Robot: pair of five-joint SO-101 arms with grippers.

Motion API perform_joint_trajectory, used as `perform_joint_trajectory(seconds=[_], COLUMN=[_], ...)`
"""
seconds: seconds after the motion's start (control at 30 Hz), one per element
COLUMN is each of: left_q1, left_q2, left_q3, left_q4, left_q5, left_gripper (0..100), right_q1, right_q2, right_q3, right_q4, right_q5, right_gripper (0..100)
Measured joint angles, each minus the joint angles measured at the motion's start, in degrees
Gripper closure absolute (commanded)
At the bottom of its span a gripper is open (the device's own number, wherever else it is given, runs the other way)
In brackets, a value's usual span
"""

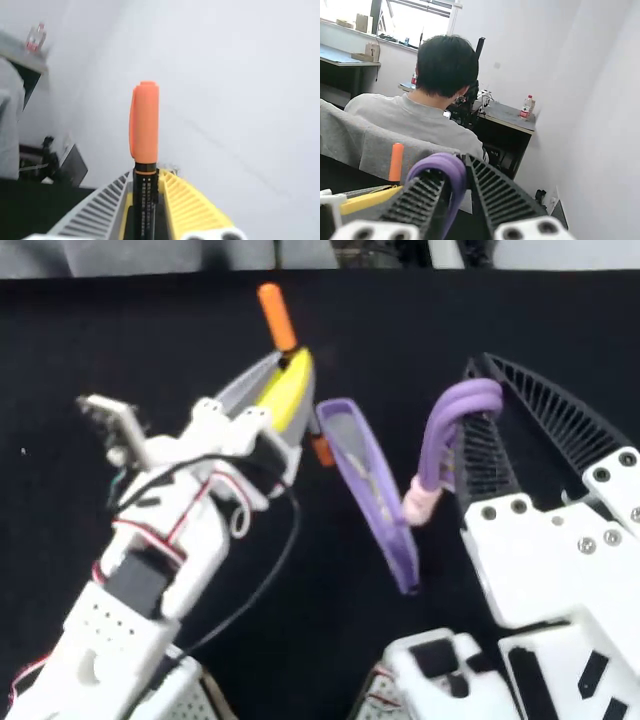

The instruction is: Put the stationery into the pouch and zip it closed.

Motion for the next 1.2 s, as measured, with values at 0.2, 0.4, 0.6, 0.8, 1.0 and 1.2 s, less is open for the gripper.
perform_joint_trajectory(seconds=[0.2, 0.4, 0.6, 0.8, 1.0, 1.2], left_q1=[0.0, 0.0, 0.0, 0.2, 4.4, 8.6], left_q2=[-4.3, -3.3, 3.7, 5.4, 5.7, 5.7], left_q3=[-2.2, -2.3, 1.3, 5.8, 9.8, 7.7], left_q4=[-0.5, -3.6, -8.4, -8.5, -8.6, -5.8], left_q5=[-0.1, -0.1, -4.2, -10.8, -17.2, -17.9], left_gripper=[97, 97, 97, 92, 83, 83], right_q1=[0.0, 0.0, 0.0, 0.0, 0.0, 0.0], right_q2=[0.0, 0.0, 0.0, 0.0, 0.0, 0.0], right_q3=[0.0, 0.0, 0.0, 0.0, 0.0, 1.6], right_q4=[0.0, 0.0, 0.0, 0.0, 0.0, -0.2], right_q5=[0.0, 0.0, 0.0, 0.0, 0.0, 0.0], right_gripper=[98.8, 98.8, 98.8, 98.8, 98.8, 98.8])
